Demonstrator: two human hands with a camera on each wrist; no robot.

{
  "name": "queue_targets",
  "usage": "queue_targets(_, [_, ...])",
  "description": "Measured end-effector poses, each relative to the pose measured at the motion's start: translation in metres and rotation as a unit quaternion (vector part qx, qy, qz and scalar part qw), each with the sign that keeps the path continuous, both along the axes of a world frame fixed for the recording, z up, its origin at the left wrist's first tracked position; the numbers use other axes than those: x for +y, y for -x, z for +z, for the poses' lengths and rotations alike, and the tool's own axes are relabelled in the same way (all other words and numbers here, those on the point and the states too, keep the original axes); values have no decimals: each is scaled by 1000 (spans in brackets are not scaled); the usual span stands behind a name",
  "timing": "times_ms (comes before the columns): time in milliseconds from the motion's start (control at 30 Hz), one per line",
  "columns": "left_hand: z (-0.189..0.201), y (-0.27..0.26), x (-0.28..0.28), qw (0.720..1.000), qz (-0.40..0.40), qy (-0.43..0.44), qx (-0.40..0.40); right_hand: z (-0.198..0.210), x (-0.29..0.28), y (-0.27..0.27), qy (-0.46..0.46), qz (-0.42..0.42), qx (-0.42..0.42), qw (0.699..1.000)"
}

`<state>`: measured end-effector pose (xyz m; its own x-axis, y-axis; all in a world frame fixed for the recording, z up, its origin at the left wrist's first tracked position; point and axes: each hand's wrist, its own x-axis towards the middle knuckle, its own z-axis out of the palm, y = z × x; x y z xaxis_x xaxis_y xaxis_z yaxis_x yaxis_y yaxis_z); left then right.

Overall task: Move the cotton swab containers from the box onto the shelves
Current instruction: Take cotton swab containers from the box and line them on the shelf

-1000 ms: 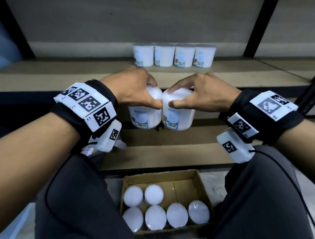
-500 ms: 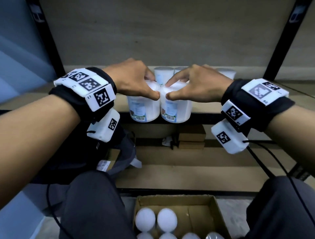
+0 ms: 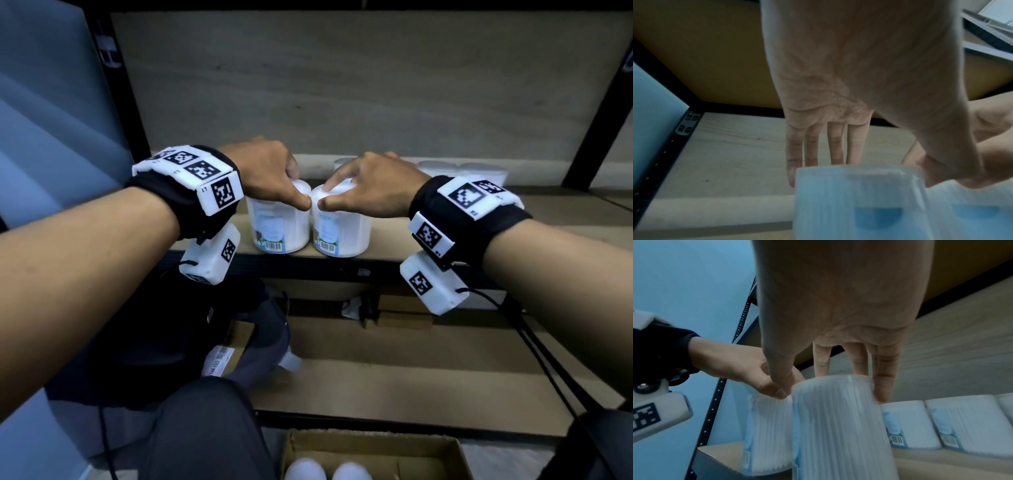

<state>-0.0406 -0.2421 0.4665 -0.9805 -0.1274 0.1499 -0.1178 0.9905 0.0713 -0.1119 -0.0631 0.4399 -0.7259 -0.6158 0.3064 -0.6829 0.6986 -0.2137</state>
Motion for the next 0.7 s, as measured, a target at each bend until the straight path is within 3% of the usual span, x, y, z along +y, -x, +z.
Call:
queue_targets(300, [-5,20,-26,999,22,15,-47,-4,-33,20,12,0,-11,1000])
queue_targets(700, [-11,35,-47,999,17,-35,-38,-7,-39,26,2,2,-22,1000])
